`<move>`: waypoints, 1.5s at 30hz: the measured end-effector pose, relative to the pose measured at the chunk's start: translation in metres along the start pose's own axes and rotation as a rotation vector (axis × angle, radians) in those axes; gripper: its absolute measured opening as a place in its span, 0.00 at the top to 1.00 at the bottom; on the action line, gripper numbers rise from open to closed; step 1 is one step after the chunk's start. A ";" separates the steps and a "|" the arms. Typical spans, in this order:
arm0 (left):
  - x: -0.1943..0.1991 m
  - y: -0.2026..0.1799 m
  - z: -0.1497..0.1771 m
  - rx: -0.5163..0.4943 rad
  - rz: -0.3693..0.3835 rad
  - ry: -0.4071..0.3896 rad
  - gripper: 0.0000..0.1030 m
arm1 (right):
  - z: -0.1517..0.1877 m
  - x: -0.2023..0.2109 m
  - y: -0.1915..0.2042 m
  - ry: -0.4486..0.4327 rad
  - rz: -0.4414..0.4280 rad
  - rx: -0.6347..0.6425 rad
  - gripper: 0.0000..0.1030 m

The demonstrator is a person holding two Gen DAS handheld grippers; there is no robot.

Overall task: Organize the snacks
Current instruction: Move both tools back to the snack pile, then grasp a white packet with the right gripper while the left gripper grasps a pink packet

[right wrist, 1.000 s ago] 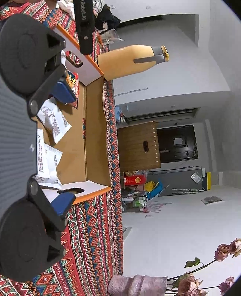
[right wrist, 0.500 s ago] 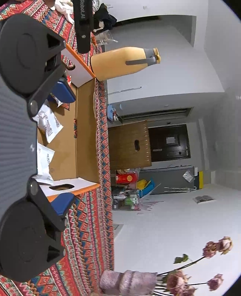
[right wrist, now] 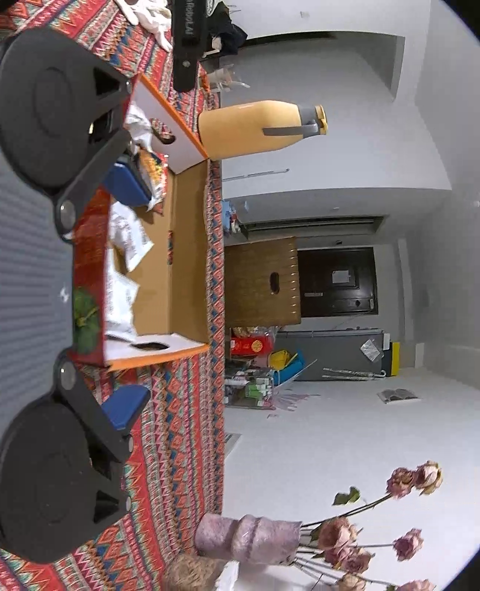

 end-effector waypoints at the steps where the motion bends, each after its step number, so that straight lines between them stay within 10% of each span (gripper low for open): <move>1: 0.001 0.003 0.006 -0.003 -0.004 0.011 0.00 | 0.005 0.003 -0.001 0.007 0.002 -0.001 0.00; 13: 0.010 0.024 0.064 0.002 -0.025 0.083 0.00 | 0.082 0.019 -0.008 0.165 -0.009 -0.023 0.00; 35: -0.002 0.021 0.082 0.011 0.022 0.111 0.00 | 0.103 0.008 -0.014 0.293 0.048 -0.026 0.00; 45: -0.004 0.022 0.084 0.018 0.024 0.125 0.00 | 0.111 -0.004 -0.011 0.347 0.017 -0.080 0.35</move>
Point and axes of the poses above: each gripper's, at about its wrist camera, not at the fingertips, and x roughly against the way its jaws point, y to its left, z to its underside, the point moved 10 cm from there along -x, roughly the way its jaws point, and after that the axes turned 5 degrees about z, right-handed, at the moved point
